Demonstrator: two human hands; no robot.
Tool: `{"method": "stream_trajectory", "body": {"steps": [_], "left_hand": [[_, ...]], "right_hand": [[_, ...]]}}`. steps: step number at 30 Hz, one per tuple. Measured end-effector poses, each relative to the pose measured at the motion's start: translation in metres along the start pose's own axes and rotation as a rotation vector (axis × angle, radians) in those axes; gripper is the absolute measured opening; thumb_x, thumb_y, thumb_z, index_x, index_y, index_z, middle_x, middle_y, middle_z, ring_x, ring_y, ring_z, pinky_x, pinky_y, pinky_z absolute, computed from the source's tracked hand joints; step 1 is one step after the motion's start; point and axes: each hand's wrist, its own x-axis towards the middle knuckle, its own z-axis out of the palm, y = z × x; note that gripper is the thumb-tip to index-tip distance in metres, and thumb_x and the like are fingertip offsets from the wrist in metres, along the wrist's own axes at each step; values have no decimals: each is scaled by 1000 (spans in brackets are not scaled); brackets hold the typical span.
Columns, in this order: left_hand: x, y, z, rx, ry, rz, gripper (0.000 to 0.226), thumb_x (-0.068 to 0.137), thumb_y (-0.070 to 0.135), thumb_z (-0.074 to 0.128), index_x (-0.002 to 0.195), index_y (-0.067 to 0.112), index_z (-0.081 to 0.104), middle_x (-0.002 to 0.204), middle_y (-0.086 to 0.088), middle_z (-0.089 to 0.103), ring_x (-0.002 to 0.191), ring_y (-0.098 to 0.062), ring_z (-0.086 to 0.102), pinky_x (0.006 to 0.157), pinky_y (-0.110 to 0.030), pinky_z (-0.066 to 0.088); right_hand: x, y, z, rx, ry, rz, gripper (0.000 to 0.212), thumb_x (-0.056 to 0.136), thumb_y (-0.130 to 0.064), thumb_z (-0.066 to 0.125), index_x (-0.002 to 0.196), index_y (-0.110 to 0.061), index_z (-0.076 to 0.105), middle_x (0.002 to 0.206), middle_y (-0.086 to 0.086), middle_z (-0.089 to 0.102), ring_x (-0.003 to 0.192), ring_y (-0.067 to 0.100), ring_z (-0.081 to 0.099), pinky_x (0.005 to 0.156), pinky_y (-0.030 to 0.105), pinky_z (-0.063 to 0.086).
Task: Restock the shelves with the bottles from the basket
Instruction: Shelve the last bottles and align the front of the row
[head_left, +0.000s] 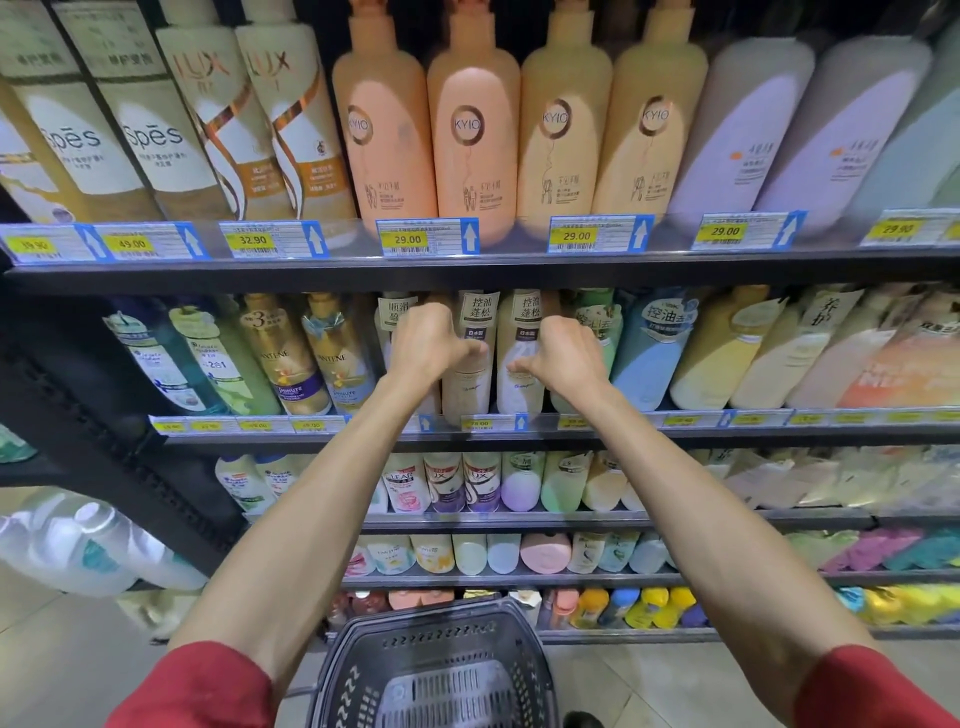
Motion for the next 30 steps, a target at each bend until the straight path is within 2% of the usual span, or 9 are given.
{"method": "stream_trajectory", "body": {"steps": [5, 8, 11, 13, 15, 19, 23, 26, 30], "left_hand": [[-1, 1, -1, -11, 13, -13, 65, 72, 56, 85, 54, 10, 42, 55, -2, 44, 62, -26, 51, 55, -33, 32], [1, -3, -4, -2, -5, 7, 60, 72, 55, 86, 59, 8, 51, 55, -2, 48, 57, -24, 51, 48, -33, 29], [5, -6, -8, 37, -66, 84, 44, 77, 50, 84, 80, 10, 64, 73, -1, 61, 72, -24, 56, 60, -33, 39], [6, -9, -9, 36, -89, 115, 38, 77, 46, 85, 83, 18, 60, 77, 4, 58, 77, -21, 54, 68, -31, 39], [6, -10, -9, 48, -103, 125, 41, 75, 45, 87, 75, 20, 54, 70, 8, 53, 76, -20, 54, 68, -31, 39], [4, -10, -6, 13, -93, 115, 47, 72, 46, 89, 69, 21, 50, 67, 8, 53, 66, -15, 51, 57, -30, 36], [6, -9, -8, -12, -119, 90, 44, 72, 45, 89, 82, 14, 58, 78, 1, 62, 72, -16, 55, 63, -31, 42], [6, -8, -9, -16, -112, 71, 49, 72, 45, 89, 74, 13, 51, 68, 5, 52, 63, -12, 49, 56, -30, 36], [6, -9, -8, -24, -120, 60, 50, 72, 46, 89, 75, 16, 49, 70, 4, 55, 63, -9, 49, 54, -29, 35]], "right_hand": [[1, 2, -2, 11, -13, 2, 57, 71, -45, 86, 61, -17, 38, 58, -4, 41, 60, 24, 47, 46, 30, 24], [1, 2, -3, 22, -16, 4, 57, 71, -44, 87, 60, -15, 39, 57, -3, 43, 55, 21, 44, 43, 29, 21], [1, 1, -3, 20, -22, 7, 57, 71, -44, 86, 60, -15, 39, 57, -3, 44, 56, 23, 47, 46, 31, 25], [1, 1, -2, 20, -29, 7, 57, 71, -44, 86, 60, -15, 39, 58, -2, 44, 59, 25, 49, 50, 32, 30], [1, 2, -2, 35, -35, 10, 57, 71, -44, 86, 61, -15, 38, 58, -1, 45, 59, 26, 49, 52, 33, 32], [3, 6, -6, 62, -41, 6, 58, 71, -46, 85, 60, -13, 39, 59, 1, 48, 62, 27, 53, 49, 33, 30], [5, 6, -10, 91, -41, 14, 59, 70, -48, 86, 59, -13, 39, 58, 0, 48, 53, 17, 44, 43, 30, 25], [7, 5, -12, 97, -54, 27, 60, 68, -47, 88, 57, -13, 40, 54, 0, 47, 50, 15, 43, 42, 30, 26], [7, 4, -13, 93, -65, 30, 61, 68, -47, 88, 56, -13, 39, 54, -1, 45, 49, 15, 41, 42, 30, 27]]}}
